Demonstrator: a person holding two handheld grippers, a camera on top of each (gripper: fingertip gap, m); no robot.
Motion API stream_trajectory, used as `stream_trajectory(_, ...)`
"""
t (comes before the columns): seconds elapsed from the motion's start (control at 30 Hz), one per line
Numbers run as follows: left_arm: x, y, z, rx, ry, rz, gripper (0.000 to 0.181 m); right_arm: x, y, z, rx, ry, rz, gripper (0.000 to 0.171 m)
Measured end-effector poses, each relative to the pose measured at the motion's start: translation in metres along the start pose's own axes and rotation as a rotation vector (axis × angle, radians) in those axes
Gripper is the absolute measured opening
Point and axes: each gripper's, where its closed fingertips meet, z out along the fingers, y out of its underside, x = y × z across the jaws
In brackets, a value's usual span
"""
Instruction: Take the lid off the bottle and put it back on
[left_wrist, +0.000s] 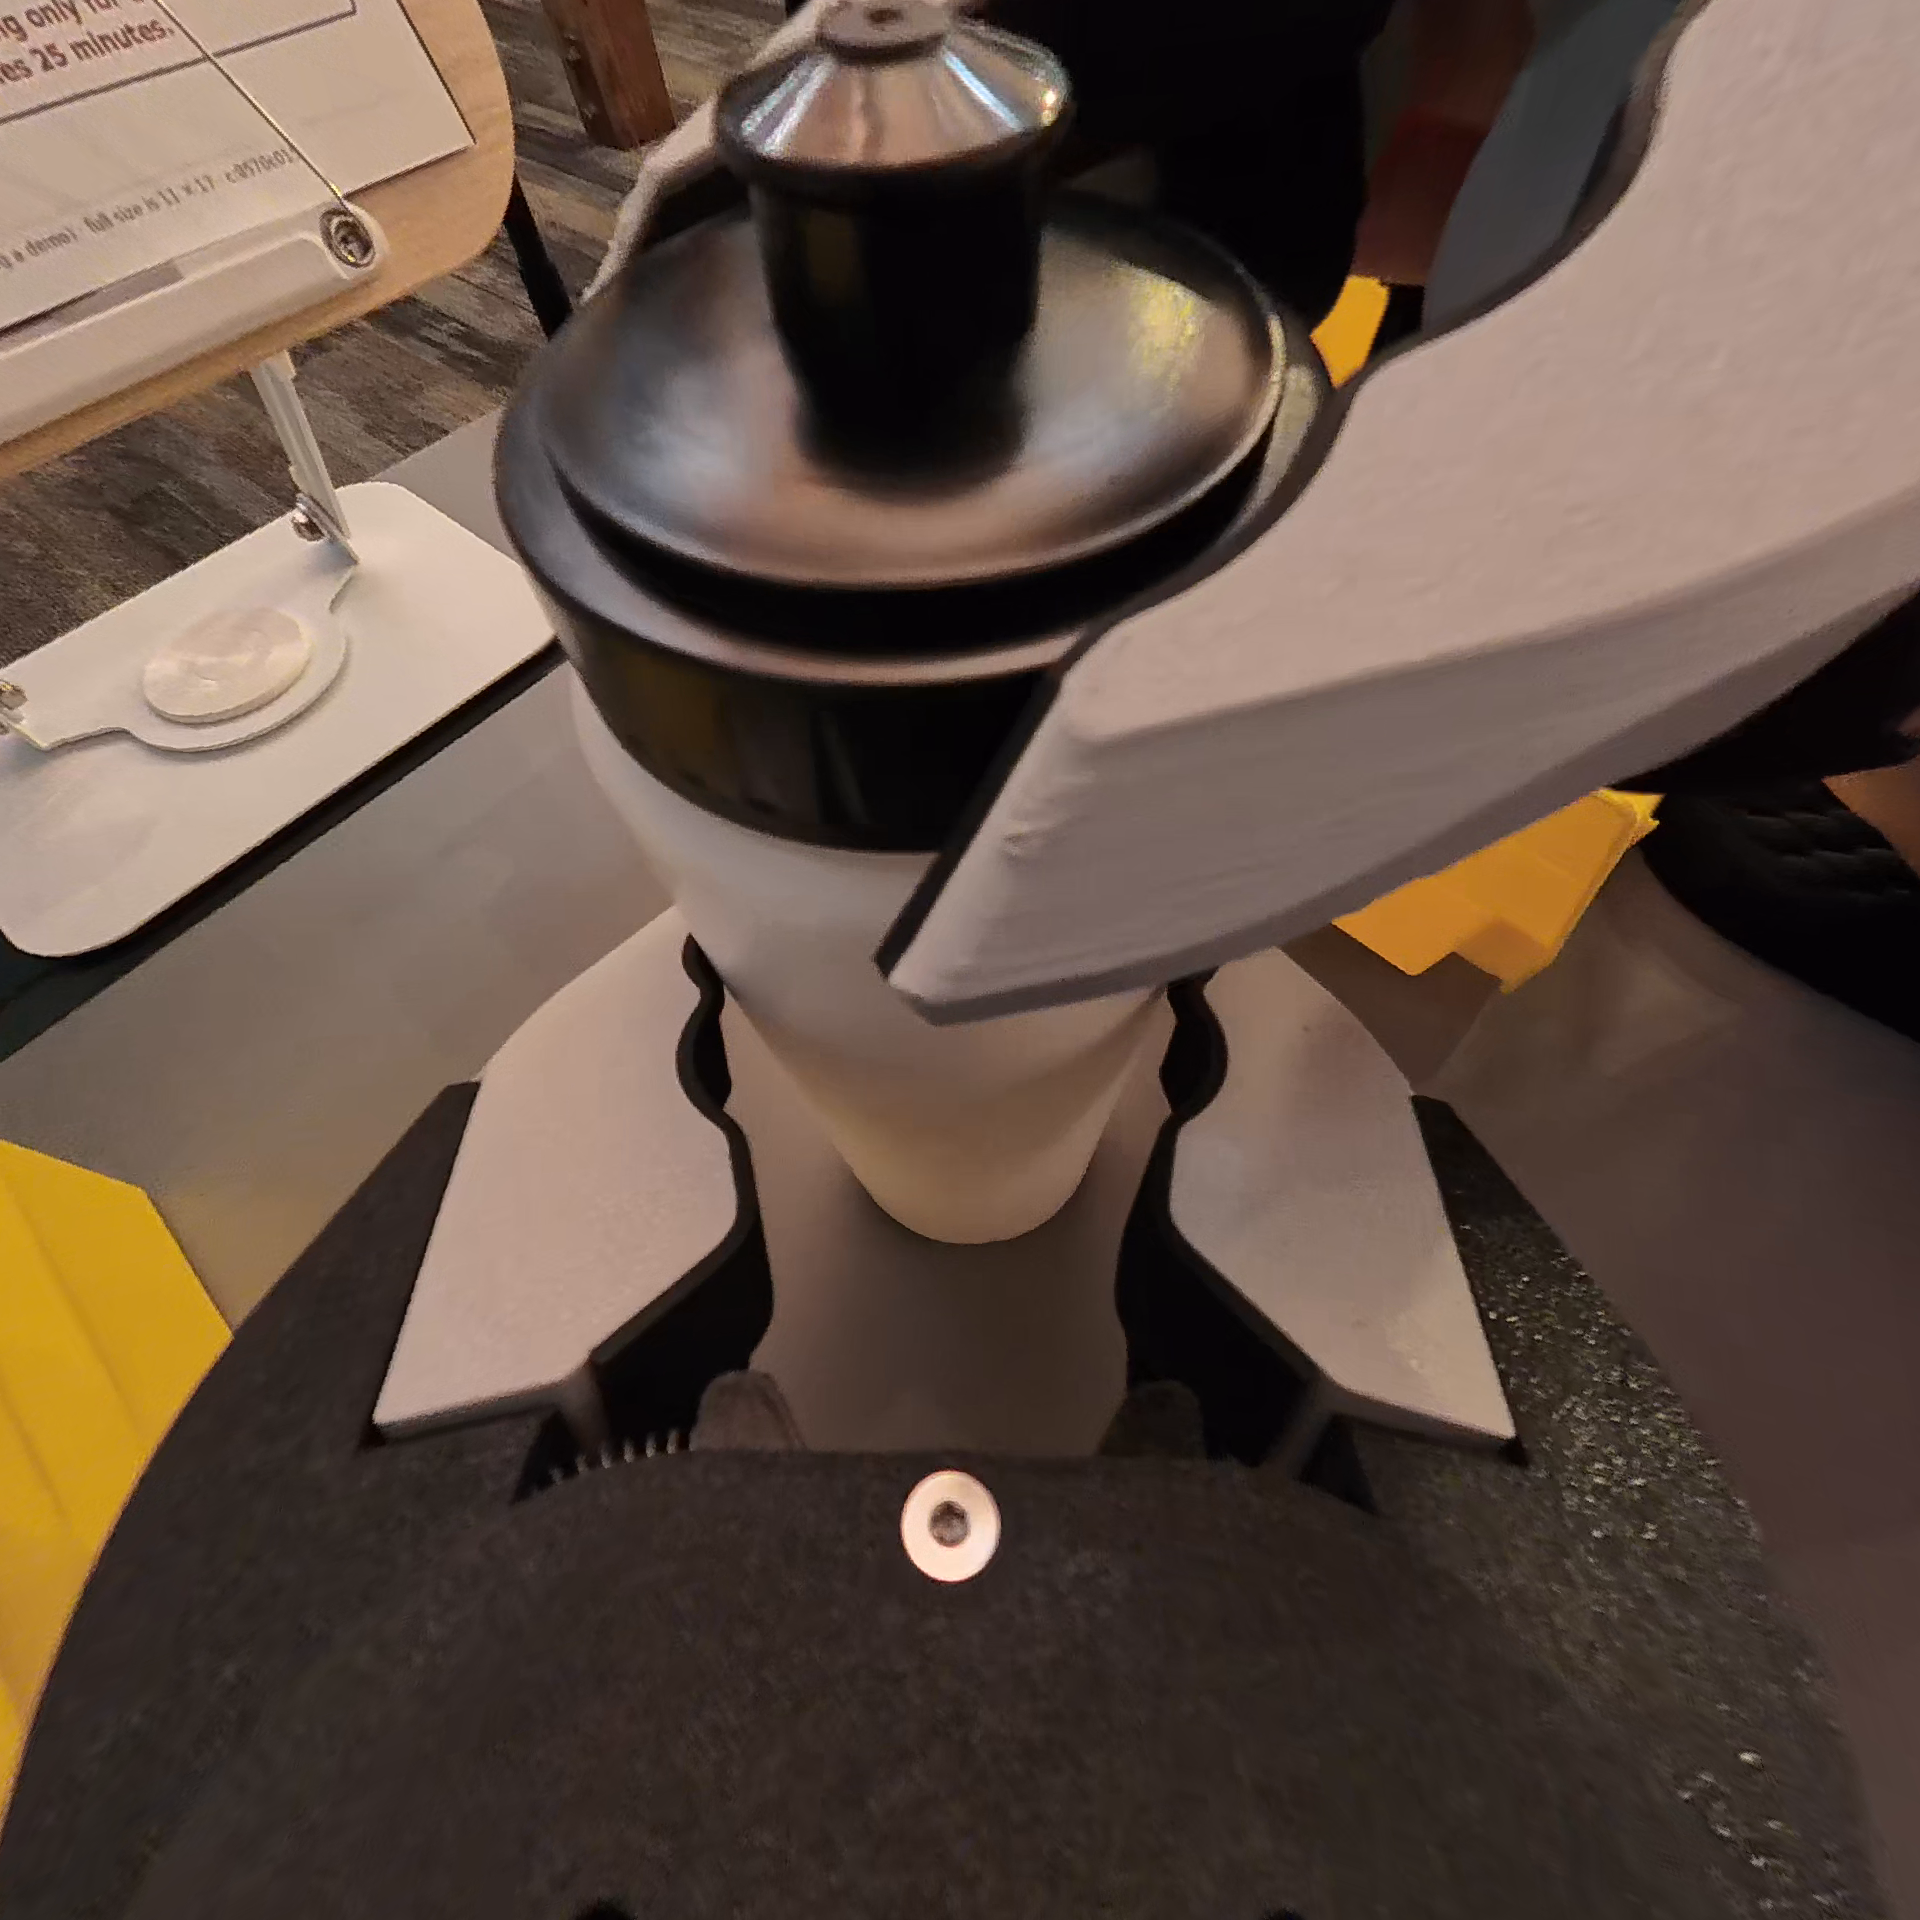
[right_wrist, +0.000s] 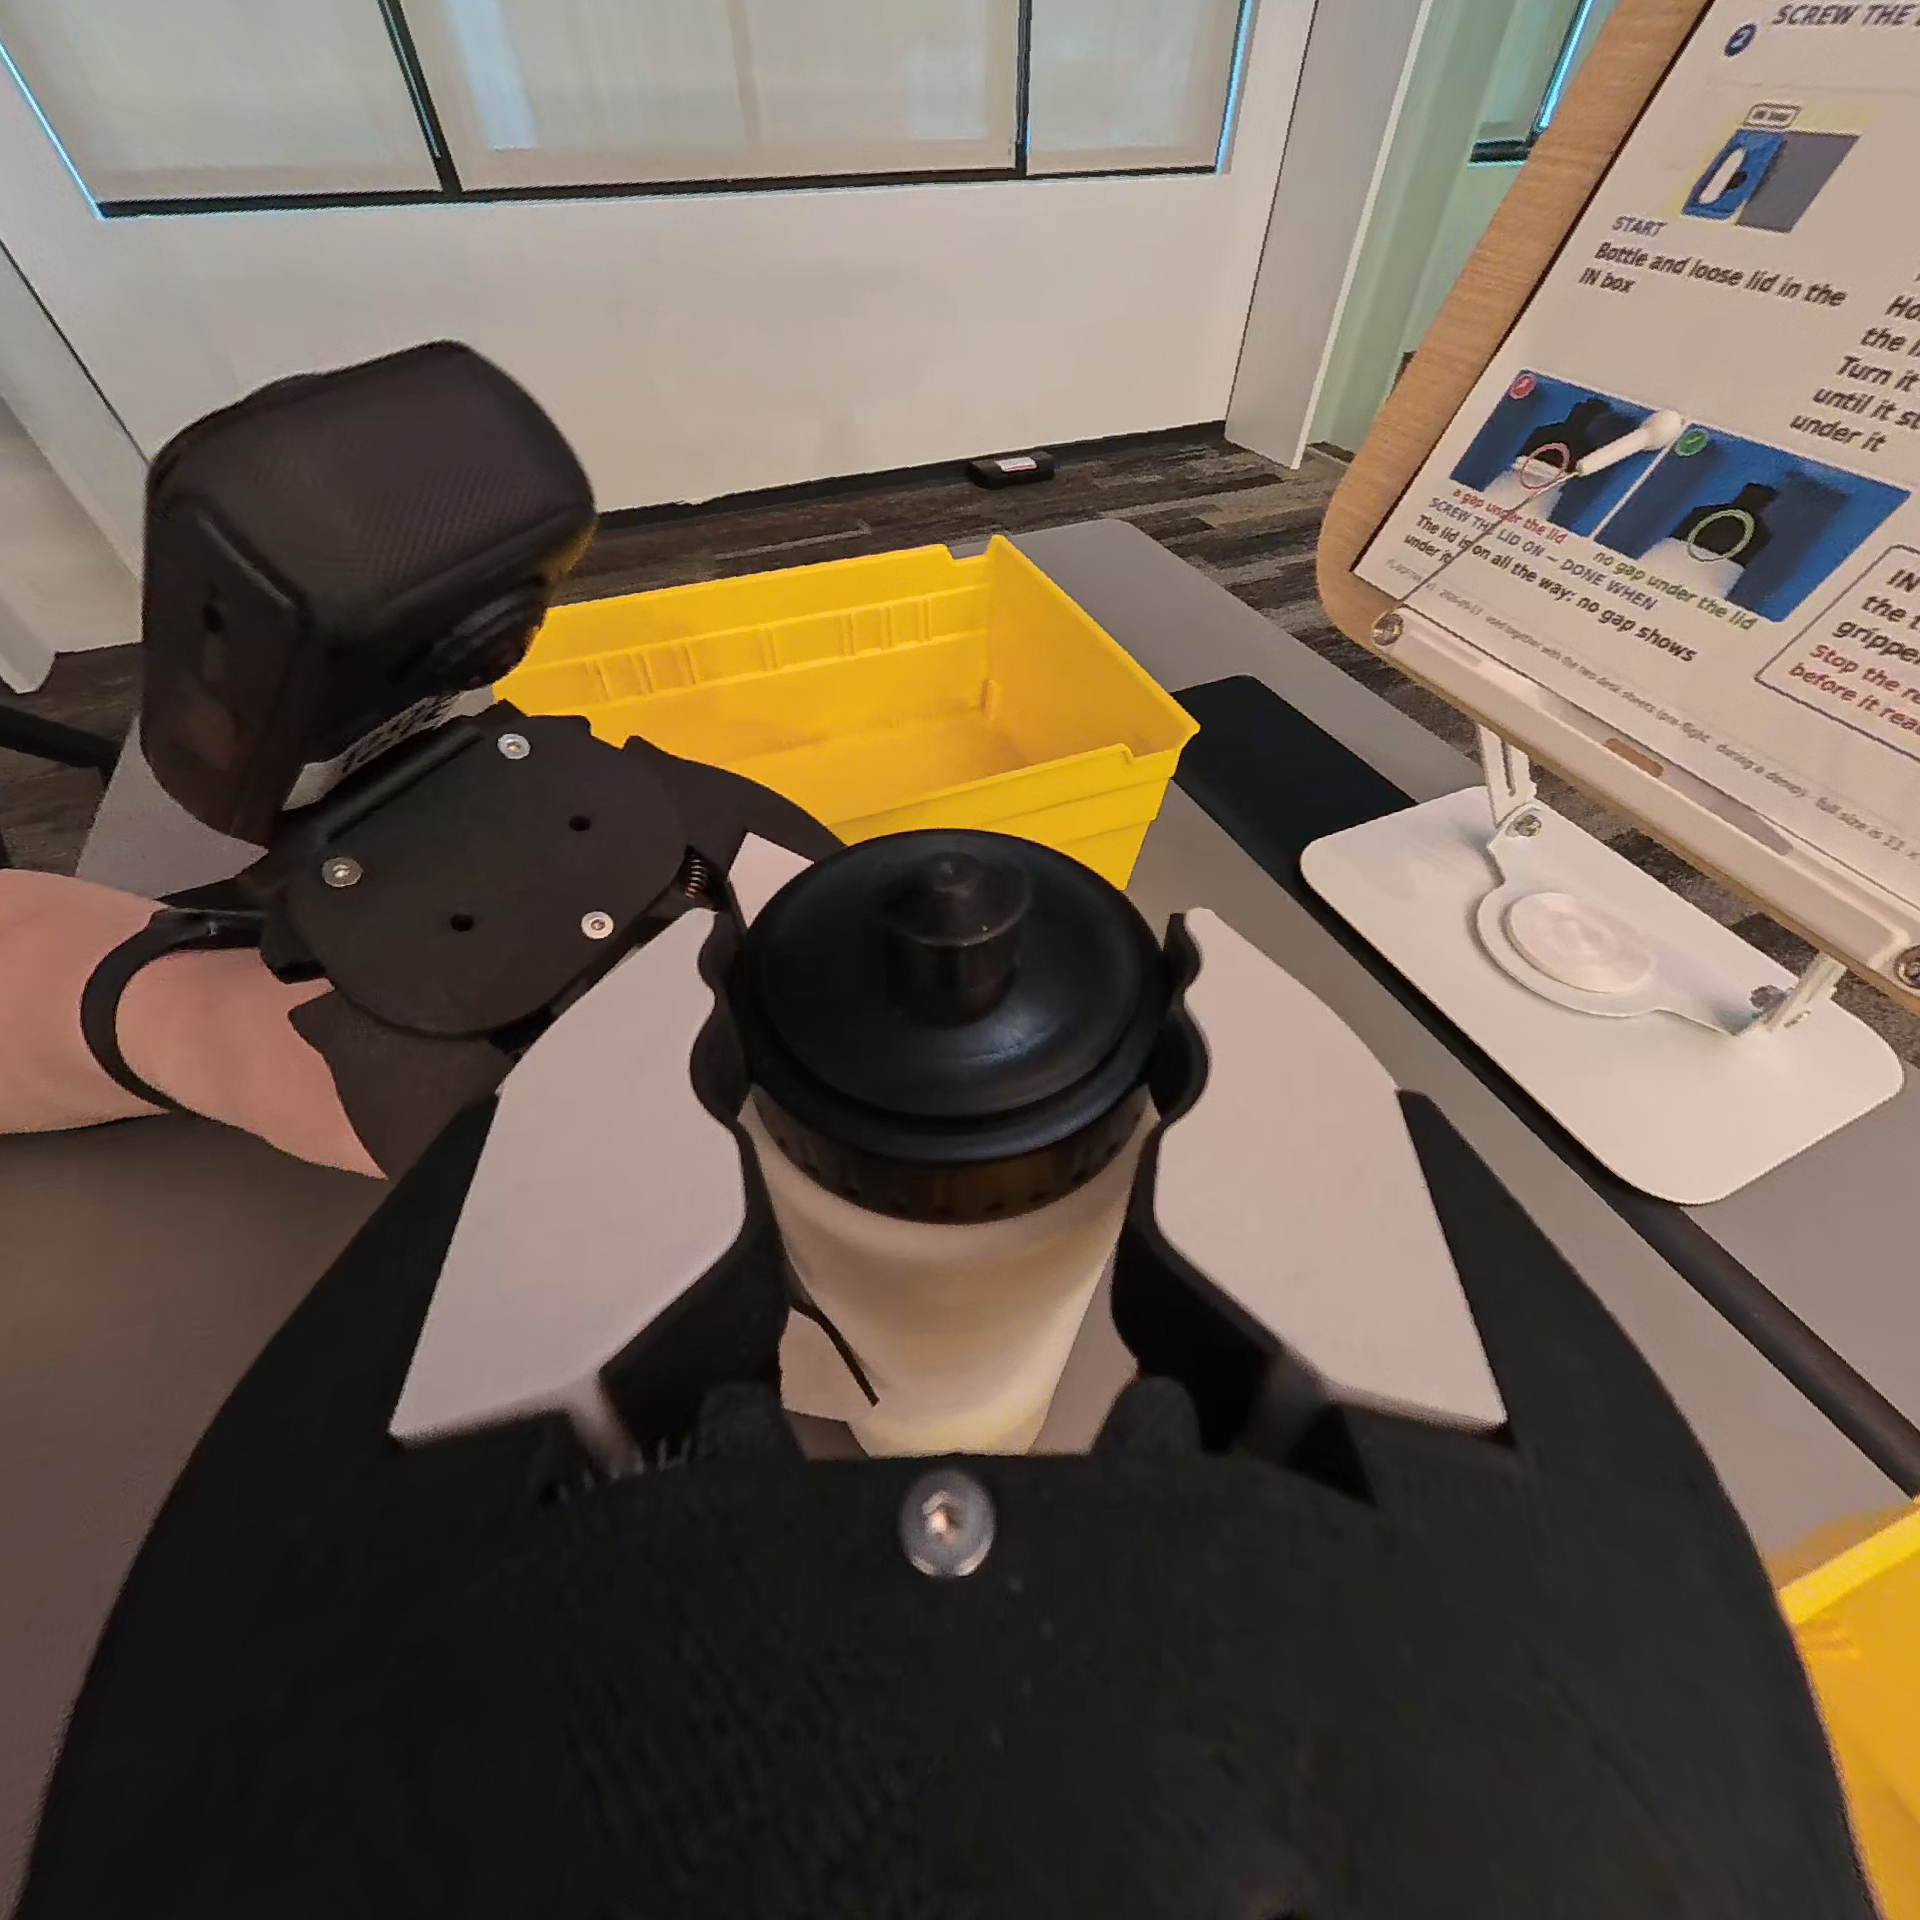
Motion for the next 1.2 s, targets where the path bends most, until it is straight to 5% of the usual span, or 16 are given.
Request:
stream_trajectory(0.33,0.023,-0.005,0.011,0.156,0.229,-0.029,0.099,-0.025,-0.001,-0.009,0.062,-0.333,-0.021,0.078)
stream_trajectory(1.2,0.008,0.0,0.008,0.05,0.082,-0.021,0.092,-0.015,-0.002,-0.002,0.054,-0.195,-0.045,0.078)
